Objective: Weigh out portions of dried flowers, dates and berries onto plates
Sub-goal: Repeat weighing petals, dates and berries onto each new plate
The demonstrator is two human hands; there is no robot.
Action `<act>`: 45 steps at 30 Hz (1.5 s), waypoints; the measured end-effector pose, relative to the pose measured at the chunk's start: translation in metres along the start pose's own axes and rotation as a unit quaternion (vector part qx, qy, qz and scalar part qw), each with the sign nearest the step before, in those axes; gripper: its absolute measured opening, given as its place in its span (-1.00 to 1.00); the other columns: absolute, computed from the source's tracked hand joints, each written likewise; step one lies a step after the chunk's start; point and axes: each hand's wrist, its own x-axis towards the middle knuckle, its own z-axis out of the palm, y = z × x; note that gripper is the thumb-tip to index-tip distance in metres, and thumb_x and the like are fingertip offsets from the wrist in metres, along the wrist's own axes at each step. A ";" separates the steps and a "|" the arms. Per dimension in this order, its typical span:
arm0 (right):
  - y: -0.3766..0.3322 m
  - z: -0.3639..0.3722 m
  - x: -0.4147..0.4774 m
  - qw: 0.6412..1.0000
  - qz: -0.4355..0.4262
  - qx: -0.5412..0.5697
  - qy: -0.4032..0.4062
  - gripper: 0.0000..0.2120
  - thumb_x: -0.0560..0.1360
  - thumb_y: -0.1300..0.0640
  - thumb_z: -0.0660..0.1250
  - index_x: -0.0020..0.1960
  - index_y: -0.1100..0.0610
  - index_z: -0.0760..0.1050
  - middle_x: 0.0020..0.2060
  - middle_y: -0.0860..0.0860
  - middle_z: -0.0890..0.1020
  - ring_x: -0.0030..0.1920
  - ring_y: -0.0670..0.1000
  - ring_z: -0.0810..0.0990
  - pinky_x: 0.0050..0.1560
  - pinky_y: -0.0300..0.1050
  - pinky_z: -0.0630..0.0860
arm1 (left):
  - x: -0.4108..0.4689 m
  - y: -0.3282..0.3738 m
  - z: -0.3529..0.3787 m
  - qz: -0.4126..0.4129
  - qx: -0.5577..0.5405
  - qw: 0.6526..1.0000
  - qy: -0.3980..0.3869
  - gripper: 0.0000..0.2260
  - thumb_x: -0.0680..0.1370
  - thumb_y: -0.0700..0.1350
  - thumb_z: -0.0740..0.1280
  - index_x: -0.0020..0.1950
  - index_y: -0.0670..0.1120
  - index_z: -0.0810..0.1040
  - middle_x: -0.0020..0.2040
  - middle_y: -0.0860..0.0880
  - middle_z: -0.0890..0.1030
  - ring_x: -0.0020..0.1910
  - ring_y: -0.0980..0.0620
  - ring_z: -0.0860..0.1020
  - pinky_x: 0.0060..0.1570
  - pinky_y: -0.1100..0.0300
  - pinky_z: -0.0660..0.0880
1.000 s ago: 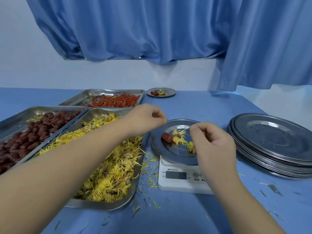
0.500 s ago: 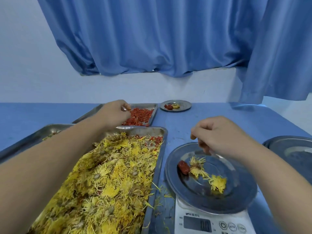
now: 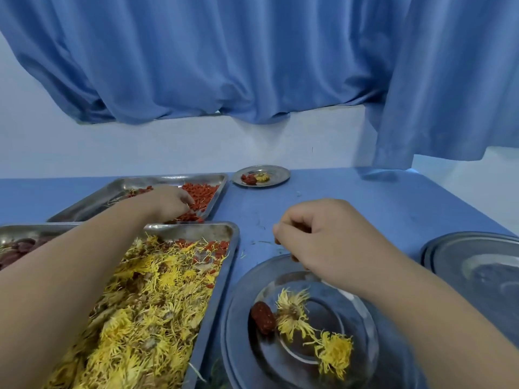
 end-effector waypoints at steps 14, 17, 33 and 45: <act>0.006 0.006 0.002 0.996 -0.035 -0.076 0.028 -0.69 0.51 -0.02 0.23 -0.27 0.18 0.48 -0.44 0.10 0.53 -0.37 0.11 0.50 -0.35 0.04 0.49 | 0.024 -0.019 0.006 0.054 -0.036 0.981 -0.185 0.02 0.16 0.52 0.36 0.53 0.11 0.22 0.50 0.05 0.31 0.23 0.13 0.35 0.25 0.14 0.27; 0.004 0.006 0.000 0.995 -0.036 -0.086 0.019 -0.69 0.52 -0.02 0.22 -0.27 0.17 0.48 -0.45 0.09 0.51 -0.39 0.09 0.49 -0.35 0.04 0.49 | 0.027 -0.023 0.007 0.051 -0.035 0.982 -0.178 -0.16 0.28 0.43 0.34 0.49 0.11 0.31 0.46 0.08 0.37 0.21 0.16 0.35 0.23 0.15 0.23; 0.000 0.005 -0.002 0.986 -0.059 -0.156 0.001 -0.70 0.55 -0.04 0.15 -0.20 0.11 0.51 -0.40 0.03 0.54 -0.37 0.00 0.49 -0.36 0.00 0.45 | 0.044 -0.031 0.002 -0.020 -0.108 0.990 -0.084 -0.75 0.55 -0.12 0.38 0.20 0.09 0.52 0.24 -0.04 0.53 0.16 -0.05 0.50 0.20 -0.01 0.44; -0.001 0.008 -0.001 0.983 -0.071 -0.171 -0.014 -0.70 0.56 -0.05 0.13 -0.19 0.09 0.51 -0.41 0.01 0.51 -0.38 -0.03 0.47 -0.36 -0.02 0.44 | 0.057 -0.027 0.019 -0.013 0.045 0.997 -0.064 -0.66 0.51 -0.22 0.40 0.25 0.05 0.57 0.30 -0.03 0.55 0.25 -0.04 0.50 0.33 -0.02 0.40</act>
